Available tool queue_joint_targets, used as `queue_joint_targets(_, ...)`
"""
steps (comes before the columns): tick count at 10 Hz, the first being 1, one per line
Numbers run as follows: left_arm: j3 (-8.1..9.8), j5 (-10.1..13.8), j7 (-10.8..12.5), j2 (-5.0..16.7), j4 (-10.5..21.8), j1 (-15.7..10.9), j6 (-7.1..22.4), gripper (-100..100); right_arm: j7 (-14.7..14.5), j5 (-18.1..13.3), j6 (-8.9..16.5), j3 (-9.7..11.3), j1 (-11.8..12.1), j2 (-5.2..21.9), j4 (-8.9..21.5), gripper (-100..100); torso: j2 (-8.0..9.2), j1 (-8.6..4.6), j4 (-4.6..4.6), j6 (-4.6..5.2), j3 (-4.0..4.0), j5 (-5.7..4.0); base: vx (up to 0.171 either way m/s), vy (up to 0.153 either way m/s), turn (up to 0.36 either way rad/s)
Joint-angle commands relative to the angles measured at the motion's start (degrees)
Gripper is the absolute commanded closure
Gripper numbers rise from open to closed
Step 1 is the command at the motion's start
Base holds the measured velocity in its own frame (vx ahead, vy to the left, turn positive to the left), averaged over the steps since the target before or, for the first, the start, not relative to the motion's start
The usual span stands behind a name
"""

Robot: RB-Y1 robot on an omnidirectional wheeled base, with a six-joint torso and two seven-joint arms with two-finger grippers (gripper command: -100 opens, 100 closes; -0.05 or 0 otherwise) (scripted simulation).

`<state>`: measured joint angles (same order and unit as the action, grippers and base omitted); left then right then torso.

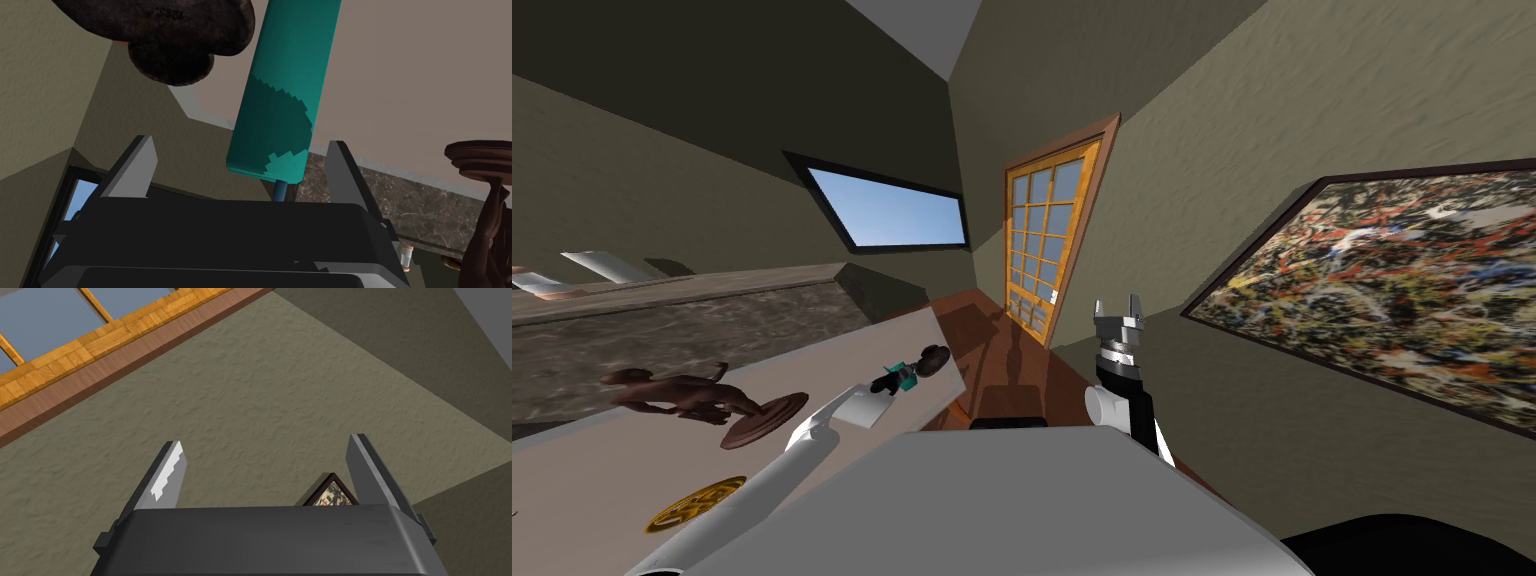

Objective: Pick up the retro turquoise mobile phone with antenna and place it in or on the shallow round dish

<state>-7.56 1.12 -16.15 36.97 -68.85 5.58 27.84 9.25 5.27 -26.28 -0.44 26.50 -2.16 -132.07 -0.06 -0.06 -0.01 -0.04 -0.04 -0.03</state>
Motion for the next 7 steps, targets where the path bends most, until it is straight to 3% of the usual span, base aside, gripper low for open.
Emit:
queue_joint_targets(1, -0.17, -0.19, -0.25, 0.31, 1.78, -0.58, -0.15, -100, 0.0, 0.0, 0.0, 0.0, 0.0, 0.0, 0.0, 0, 0.0, 0.0, 0.0, 0.0, 0.0, 0.0, 0.019, -0.011, -0.005)
queue_joint_targets(2, -0.44, -0.5, -0.76, 1.45, 3.37, -1.41, 0.97, -100, 0.0, 0.0, 0.0, 0.0, 0.0, 0.0, 0.0, 0, 0.02, 0.01, 0.0, 0.0, 0.01, 0.01, 0.026, -0.014, -0.033)
queue_joint_targets(3, -0.44, -0.11, -0.56, 0.99, 3.04, -1.46, 0.34, -100, 0.0, 0.0, 0.0, 0.0, 0.0, 0.0, 0.0, 0, -0.01, 0.01, 0.0, 0.01, 0.0, 0.0, 0.015, -0.005, -0.008)
queue_joint_targets(4, -0.47, -0.12, -0.66, 1.08, 3.27, -1.57, 0.42, 0, 0.0, 0.0, 0.0, 0.0, 0.0, 0.0, 0.0, 0, 0.03, 0.02, 0.0, 0.0, 0.01, 0.01, 0.0, 0.0, 0.0)
queue_joint_targets(5, -0.23, -0.85, -0.48, 0.45, 4.85, -1.85, -0.76, -100, 0.0, 0.0, 0.0, 0.0, 0.0, 0.0, 0.0, 0, 0.07, 0.04, 0.01, 0.0, 0.04, 0.01, 0.023, 0.012, -0.018)
queue_joint_targets(7, 0.09, -1.83, -0.26, -0.38, 7.01, -2.23, -2.32, -100, 0.0, 0.0, 0.0, 0.0, 0.0, 0.0, 0.0, 0, -0.04, 0.16, -0.01, 0.0, -0.02, 0.04, 0.041, 0.032, -0.025)
